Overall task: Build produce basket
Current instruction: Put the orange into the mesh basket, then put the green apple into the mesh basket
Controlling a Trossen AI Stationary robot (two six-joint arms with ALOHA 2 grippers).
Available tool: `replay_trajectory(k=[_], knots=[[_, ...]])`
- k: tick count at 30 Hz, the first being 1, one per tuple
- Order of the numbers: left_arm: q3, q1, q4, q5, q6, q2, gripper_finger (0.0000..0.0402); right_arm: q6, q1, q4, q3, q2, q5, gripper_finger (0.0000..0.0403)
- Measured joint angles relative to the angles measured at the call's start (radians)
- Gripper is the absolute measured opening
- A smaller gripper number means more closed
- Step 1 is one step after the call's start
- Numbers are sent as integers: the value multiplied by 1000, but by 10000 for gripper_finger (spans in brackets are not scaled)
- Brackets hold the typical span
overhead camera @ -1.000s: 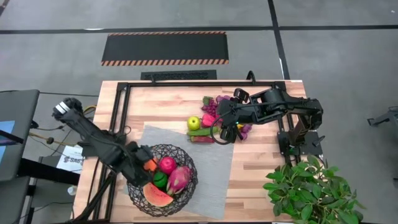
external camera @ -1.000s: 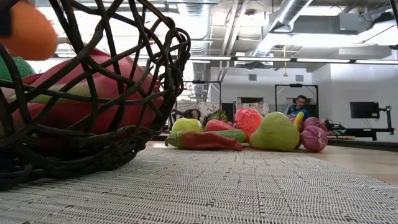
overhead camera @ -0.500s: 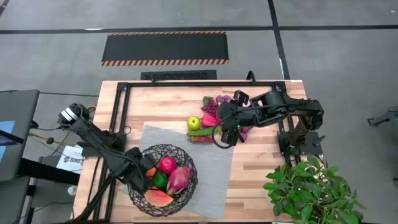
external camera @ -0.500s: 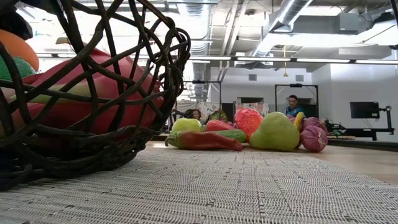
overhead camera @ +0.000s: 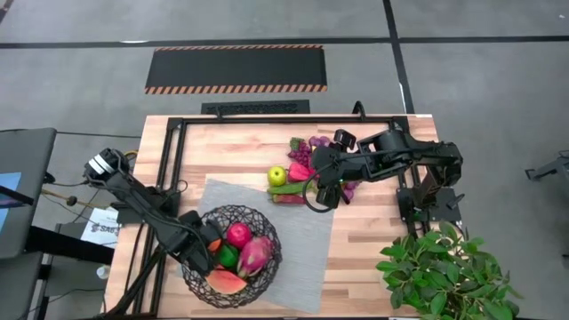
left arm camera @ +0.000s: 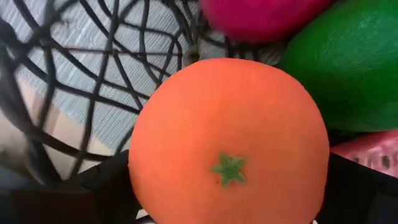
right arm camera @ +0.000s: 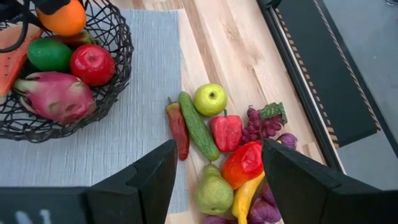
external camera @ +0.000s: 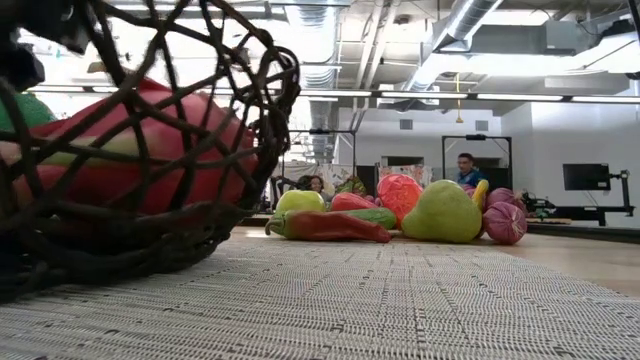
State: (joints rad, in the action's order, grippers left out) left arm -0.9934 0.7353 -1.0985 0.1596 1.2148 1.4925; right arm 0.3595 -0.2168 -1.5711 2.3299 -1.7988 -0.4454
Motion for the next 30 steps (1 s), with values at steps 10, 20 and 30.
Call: replay_trajectory(k=[10, 20, 30], knots=[[19, -10, 21, 2, 1, 0, 380, 0, 0, 0, 0, 0, 0, 255], [-37, -55, 46, -48, -54, -1, 387, 0, 0, 0, 0, 0, 0, 255], [-236, -170, -59, 258, -228, -3, 387, -19, 0, 0, 0, 0, 0, 255]])
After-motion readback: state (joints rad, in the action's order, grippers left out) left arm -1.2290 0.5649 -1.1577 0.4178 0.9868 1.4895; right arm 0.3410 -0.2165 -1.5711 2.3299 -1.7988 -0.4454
